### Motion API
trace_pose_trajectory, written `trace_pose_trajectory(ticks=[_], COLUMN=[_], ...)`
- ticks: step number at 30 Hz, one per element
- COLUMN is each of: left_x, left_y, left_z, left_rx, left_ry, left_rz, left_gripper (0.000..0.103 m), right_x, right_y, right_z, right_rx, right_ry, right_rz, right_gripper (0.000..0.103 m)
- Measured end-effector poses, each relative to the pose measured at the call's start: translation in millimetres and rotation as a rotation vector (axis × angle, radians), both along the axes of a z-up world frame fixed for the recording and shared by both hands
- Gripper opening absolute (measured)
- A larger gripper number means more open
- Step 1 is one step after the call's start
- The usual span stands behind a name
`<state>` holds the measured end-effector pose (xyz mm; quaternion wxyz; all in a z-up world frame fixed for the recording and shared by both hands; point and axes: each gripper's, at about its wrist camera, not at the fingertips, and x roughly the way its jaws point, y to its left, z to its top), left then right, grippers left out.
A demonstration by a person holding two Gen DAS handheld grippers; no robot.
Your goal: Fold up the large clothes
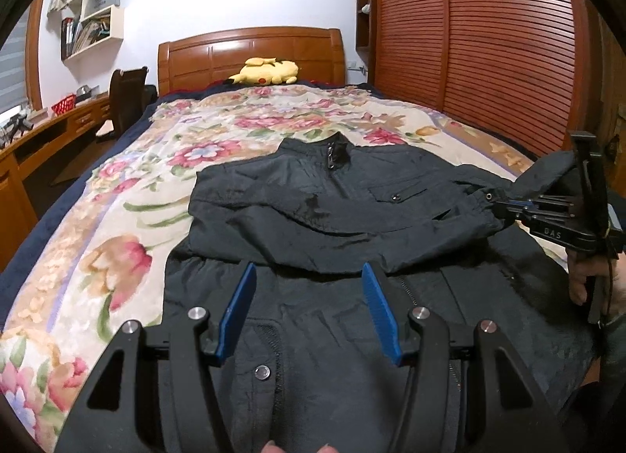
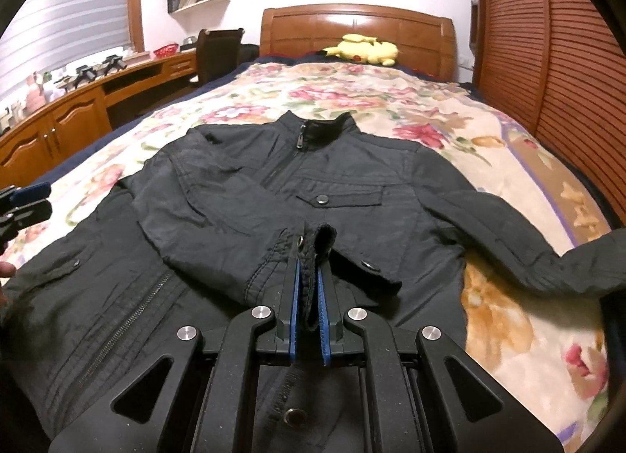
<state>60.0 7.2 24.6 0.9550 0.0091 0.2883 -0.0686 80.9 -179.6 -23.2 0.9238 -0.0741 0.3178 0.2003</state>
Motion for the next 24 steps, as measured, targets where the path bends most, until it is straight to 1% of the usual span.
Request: trace_pose_trajectory(ticks=[2, 6, 11, 13, 15, 18, 20, 21, 22, 24], left_x=[-3, 0, 12, 17, 22, 30, 35, 36, 37, 40], left_y=[-4, -11, -23, -28, -34, -39, -43, -44, -45, -49], left_z=[5, 9, 9, 9, 7, 1, -4, -7, -10, -17], left_rx=[0.012, 0.003, -0.017, -0.015, -0.008, -0.016, -0.018, -0.018, -0.017, -0.002], left_ry=[-0.012, -0.021, -0.028, -0.035, -0.046, -0.045, -0.039, -0.038, -0.035, -0.026], left_rz=[0.0, -0.01, -0.03, -0.034, -0.036, -0.052, -0.058, -0.061, -0.065, -0.076], left_gripper=[0.055, 0.056, 0.056, 0.056, 0.056, 0.056, 0.056, 0.056, 0.056, 0.056], right_x=[-3, -3, -5, -8, -11, -15, -17, -17, -16, -17], right_y=[-3, -12, -17, -19, -22, -23, -23, -24, -24, -23], right_z=[3, 6, 7, 9, 12, 16, 19, 20, 21, 22], right_rx=[-0.003, 0.008, 0.013, 0.01, 0.032, 0.022, 0.021, 0.031, 0.036, 0.039], right_ry=[-0.012, -0.005, 0.01, 0.002, 0.004, -0.011, -0.023, -0.022, -0.025, -0.04], right_rz=[-0.011, -0.018, -0.01, -0.011, 0.0, -0.009, -0.018, -0.019, -0.021, -0.027], right_gripper=[0.006, 0.006, 0.006, 0.006, 0.007, 0.016, 0.028, 0.04, 0.05, 0.051])
